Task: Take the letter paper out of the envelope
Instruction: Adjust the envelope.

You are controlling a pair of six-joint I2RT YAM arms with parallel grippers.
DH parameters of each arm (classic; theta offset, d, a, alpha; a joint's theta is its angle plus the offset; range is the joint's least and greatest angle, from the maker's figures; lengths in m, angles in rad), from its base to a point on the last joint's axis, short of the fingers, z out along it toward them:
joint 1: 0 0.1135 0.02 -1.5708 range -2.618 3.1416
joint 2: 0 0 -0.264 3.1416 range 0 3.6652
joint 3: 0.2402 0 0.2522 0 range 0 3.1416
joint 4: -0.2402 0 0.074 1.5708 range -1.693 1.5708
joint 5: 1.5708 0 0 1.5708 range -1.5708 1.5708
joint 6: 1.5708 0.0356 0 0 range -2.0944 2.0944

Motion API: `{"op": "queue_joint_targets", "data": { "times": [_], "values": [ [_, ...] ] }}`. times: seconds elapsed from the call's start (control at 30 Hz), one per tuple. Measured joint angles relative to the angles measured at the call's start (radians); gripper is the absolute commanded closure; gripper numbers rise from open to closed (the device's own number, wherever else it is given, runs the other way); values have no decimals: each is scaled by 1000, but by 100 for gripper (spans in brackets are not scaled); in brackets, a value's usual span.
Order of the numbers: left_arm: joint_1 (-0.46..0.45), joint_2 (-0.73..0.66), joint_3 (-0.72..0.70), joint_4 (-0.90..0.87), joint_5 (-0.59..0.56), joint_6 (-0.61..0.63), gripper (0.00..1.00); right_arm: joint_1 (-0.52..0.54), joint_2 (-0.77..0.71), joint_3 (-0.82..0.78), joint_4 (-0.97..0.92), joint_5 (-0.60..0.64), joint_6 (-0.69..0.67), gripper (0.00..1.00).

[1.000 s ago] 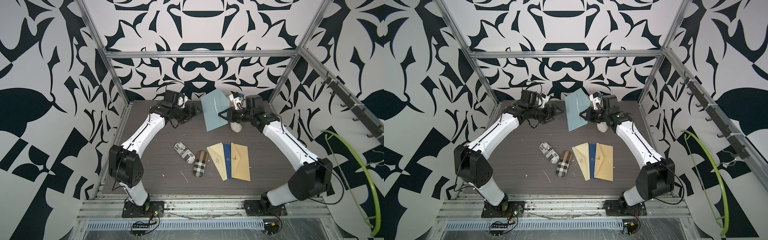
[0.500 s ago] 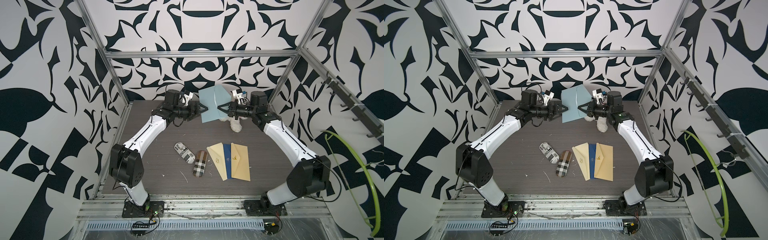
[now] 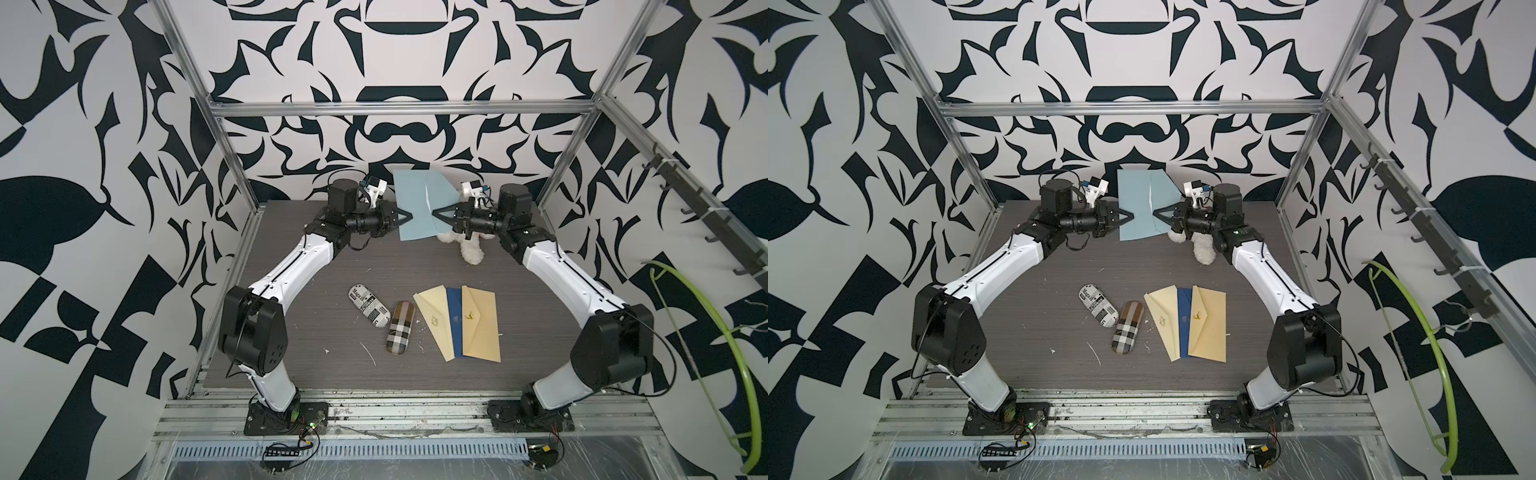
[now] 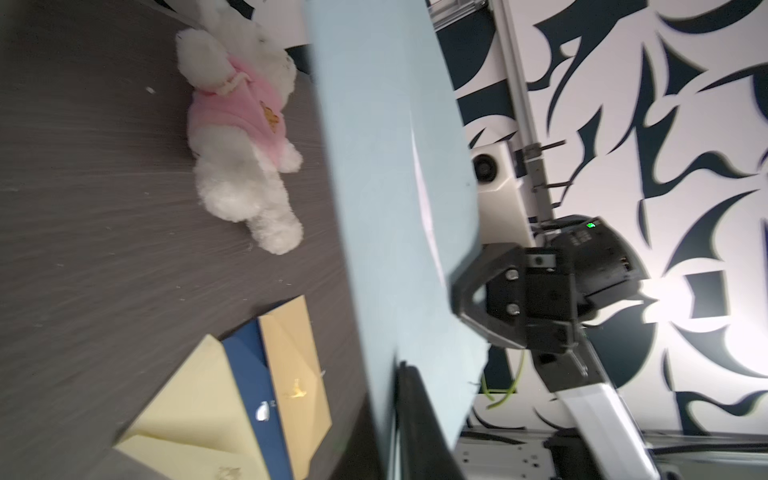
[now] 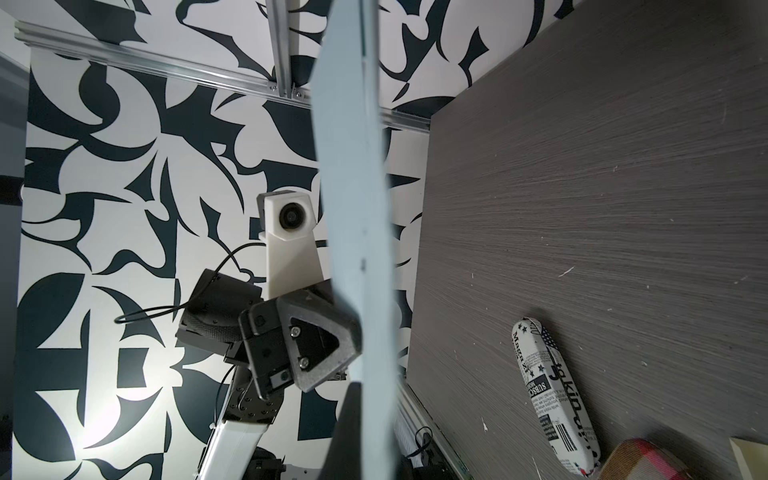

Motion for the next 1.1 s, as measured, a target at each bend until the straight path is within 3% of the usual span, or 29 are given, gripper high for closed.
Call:
{"op": "queue_joint_targets", "data": {
  "times": [0.1,0.33,0.53,0.97,1.1],
  "values": [
    [0,0,-10,69,16,-52,100,-11,1,-8,4,-1,0,99],
    [-6,1,-29,208,43,-190,100,-48,0,-41,58,-37,7,84],
    [-4,6,-28,279,52,-257,100,-51,1,-69,138,-43,36,78],
    [0,50,-10,322,61,-299,100,-29,3,-132,368,-62,204,78],
    [1,55,3,323,64,-299,100,-26,3,-143,406,-65,246,88]
  ]
}}
